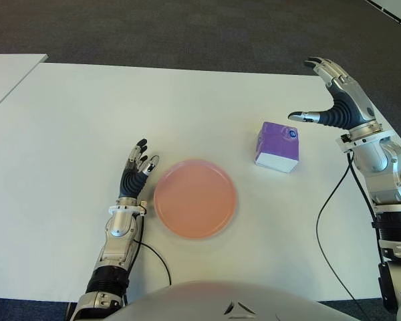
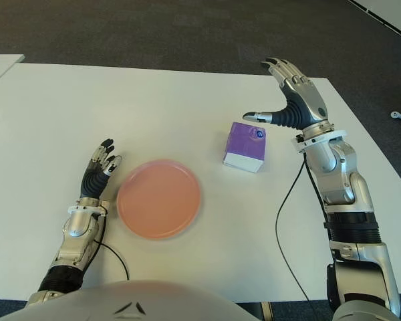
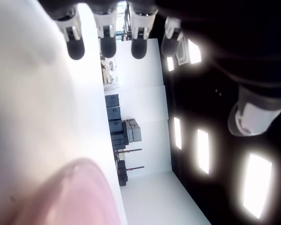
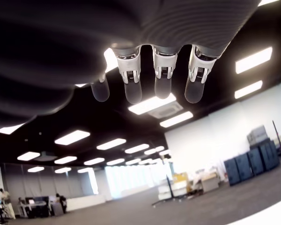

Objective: Put the tissue paper into the plate.

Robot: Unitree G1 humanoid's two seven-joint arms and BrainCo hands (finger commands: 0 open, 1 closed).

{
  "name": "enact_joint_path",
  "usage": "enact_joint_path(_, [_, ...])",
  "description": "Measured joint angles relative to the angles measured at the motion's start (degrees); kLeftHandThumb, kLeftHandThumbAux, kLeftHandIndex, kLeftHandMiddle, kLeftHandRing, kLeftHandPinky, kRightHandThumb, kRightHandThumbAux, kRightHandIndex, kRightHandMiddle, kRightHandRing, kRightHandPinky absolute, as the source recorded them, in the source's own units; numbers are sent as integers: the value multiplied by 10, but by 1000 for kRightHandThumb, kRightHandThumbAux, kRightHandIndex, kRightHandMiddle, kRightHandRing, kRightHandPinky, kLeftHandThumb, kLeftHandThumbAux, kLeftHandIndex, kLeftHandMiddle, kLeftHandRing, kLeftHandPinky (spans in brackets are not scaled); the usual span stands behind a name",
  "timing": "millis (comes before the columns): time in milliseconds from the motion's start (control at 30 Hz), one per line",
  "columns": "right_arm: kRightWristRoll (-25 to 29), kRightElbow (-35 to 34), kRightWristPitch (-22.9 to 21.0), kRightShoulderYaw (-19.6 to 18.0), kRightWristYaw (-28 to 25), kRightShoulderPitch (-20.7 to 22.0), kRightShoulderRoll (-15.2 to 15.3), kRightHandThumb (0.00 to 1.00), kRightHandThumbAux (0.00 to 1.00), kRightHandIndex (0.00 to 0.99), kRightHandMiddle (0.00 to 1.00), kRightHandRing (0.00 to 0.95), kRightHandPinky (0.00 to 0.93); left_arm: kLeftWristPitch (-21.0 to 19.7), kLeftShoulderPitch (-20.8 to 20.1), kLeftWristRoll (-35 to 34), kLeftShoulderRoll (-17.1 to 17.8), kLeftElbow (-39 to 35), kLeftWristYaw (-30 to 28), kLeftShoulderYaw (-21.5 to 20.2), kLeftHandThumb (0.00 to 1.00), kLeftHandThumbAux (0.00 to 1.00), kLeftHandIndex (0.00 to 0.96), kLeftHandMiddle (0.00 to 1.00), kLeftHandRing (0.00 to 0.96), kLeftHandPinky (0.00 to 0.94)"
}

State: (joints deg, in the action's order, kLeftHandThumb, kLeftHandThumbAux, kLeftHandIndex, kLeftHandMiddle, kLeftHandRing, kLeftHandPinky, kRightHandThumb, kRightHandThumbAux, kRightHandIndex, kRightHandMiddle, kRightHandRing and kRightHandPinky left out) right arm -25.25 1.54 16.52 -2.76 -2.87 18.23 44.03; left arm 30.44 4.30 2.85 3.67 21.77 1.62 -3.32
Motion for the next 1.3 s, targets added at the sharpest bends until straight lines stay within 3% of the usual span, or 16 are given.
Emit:
enact_joint_path(567, [-46, -3, -3, 14, -46, -26, 6, 240, 410, 0, 0, 0, 0, 7, 0, 0, 0, 3, 1, -1, 0, 461, 0, 0, 0, 0])
enact_joint_path(867, [-98, 3, 26, 20, -6, -36, 9, 177, 413, 0, 0, 0, 0, 7, 1, -2, 0, 2, 1, -1, 0, 459, 0, 0, 0, 0])
enact_joint_path(1100, [-135, 140, 79, 73, 58, -20, 6, 166, 384, 0, 0, 0, 0, 6, -1, -3, 0, 1, 1, -1, 0, 458, 0, 0, 0, 0])
enact_joint_path(1300, [-125, 231, 125, 118, 23, -17, -1, 170, 375, 0, 0, 0, 0, 3, 0, -5, 0, 1, 1, -1, 0, 456, 0, 0, 0, 0])
